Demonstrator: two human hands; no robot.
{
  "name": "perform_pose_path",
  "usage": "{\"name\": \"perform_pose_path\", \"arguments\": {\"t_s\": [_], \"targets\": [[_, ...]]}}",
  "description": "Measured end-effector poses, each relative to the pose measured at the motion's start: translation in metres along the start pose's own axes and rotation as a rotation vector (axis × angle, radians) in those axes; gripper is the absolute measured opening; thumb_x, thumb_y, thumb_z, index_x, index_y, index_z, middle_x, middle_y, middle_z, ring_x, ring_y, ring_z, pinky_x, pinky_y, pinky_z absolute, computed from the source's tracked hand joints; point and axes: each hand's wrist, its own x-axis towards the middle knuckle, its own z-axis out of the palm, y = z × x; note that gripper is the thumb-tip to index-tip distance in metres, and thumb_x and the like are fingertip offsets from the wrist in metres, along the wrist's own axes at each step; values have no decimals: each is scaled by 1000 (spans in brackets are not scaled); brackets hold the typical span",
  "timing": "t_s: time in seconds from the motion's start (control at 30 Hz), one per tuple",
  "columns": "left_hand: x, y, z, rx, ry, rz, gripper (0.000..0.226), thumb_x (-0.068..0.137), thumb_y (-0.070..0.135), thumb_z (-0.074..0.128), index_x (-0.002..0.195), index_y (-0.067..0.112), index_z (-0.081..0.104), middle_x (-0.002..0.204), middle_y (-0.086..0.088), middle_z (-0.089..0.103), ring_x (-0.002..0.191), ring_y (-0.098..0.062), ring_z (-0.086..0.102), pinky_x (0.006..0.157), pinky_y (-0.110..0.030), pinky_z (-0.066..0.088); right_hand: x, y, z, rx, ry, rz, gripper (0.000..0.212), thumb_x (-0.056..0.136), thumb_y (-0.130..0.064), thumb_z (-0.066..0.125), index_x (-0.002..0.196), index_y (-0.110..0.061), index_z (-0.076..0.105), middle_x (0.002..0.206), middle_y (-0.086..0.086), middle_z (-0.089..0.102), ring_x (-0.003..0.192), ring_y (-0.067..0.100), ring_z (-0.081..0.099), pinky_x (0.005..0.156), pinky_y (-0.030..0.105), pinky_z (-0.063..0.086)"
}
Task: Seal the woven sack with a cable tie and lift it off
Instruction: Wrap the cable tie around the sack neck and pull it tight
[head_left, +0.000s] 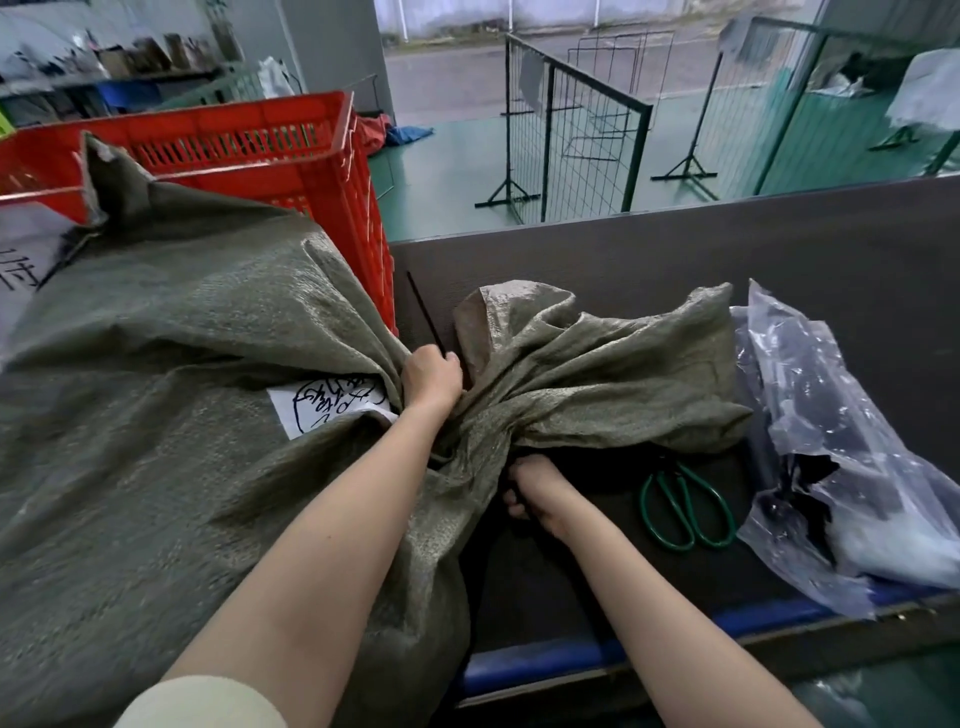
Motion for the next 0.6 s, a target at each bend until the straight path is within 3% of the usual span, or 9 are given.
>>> {"name": "perform_pose_path", "arguments": {"t_s": [0.13,0.23,0.3,0.37,0.43,0.5,0.6], "targets": [[-1,9,-8,4,106,225,37,96,23,43,97,-10,61,110,-31,60,106,-41,55,86,-40,39,-20,8,-7,-187,92,-124,18,92,-4,39,99,-21,40,59,3,56,27,3,42,28,13,29],[-4,18,-7,-38,101,411,33,98,19,39,98,-9,57,110,-29,55,105,-39,53,89,-39,35,-35,4,-11,-179,248,-353,14,85,-5,48,85,-19,46,59,0,61,33,-1,50,41,12,40],[-3,22,-6,-158,41,462,27,98,16,36,90,1,57,95,-23,62,93,-35,58,84,-39,40,-41,-2,-11,-140,335,-515,25,81,-4,54,72,-27,49,62,1,65,51,6,60,59,25,50],[-4,25,-7,-344,-127,461,29,97,15,36,73,15,52,63,-7,60,66,-25,61,72,-38,47,-46,-6,-11,-124,395,-635,31,80,-4,59,68,-32,51,68,4,68,65,19,67,69,30,53],[-11,28,-9,-529,-334,440,36,99,11,35,66,18,49,43,9,46,42,-5,46,55,-30,41,-51,-7,-10,-71,363,-697,33,83,-4,61,70,-33,54,75,6,70,69,14,69,68,19,52],[-20,31,-15,-601,-510,443,43,102,16,28,65,14,50,43,10,39,38,1,33,47,-18,29,-53,-3,-8,-8,304,-725,32,85,-5,62,73,-33,57,75,0,71,68,1,67,68,10,50],[-25,31,-25,-575,-727,468,60,101,32,13,54,9,43,41,8,40,38,1,31,43,-12,25,-52,3,-9,24,335,-773,31,82,-4,66,75,-35,65,73,-13,67,71,-5,64,74,11,49]]}}
